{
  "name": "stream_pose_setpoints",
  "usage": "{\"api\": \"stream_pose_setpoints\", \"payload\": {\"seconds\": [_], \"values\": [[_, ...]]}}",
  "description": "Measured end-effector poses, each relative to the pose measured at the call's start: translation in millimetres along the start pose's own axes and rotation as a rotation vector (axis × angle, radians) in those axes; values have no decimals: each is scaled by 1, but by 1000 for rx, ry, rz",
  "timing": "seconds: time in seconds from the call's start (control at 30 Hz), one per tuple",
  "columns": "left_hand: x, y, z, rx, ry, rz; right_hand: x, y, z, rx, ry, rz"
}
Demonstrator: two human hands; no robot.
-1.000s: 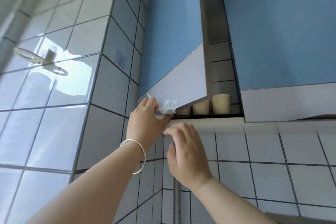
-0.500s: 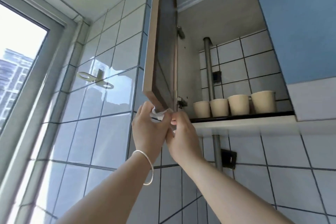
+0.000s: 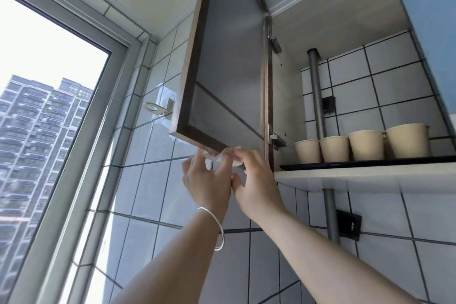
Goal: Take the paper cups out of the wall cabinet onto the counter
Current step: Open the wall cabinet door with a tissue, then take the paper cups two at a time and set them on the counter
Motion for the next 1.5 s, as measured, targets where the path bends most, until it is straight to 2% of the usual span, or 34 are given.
{"api": "stream_pose_setpoints", "payload": {"seconds": [0.6,0.77,0.83,1.03,1.27,1.4,1.5], "values": [[-5,-1,18,56,95,87,3,-25,-2,12,-38,32],[27,-3,24,283,299,-62,4,-4,-10,38,-92,20],[46,-9,23,317,342,-54,11,12,-18,66,-122,-39],[93,-64,-13,349,237,241,27,81,-51,212,-265,-169],[113,-139,-70,282,9,561,18,185,-62,477,-271,-335],[115,-189,-103,241,-39,710,2,237,-63,631,-285,-438],[114,-222,-121,160,-102,752,-6,264,-64,711,-331,-508]]}}
Point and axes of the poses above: each hand's wrist, its own x-axis away from the middle knuckle, its own y-axis out of the back of the hand, z = x × y, the point moved 7 cm from there along -x, towards the middle knuckle, and after that the axes turned 15 degrees about -x, right-handed, at the moved point
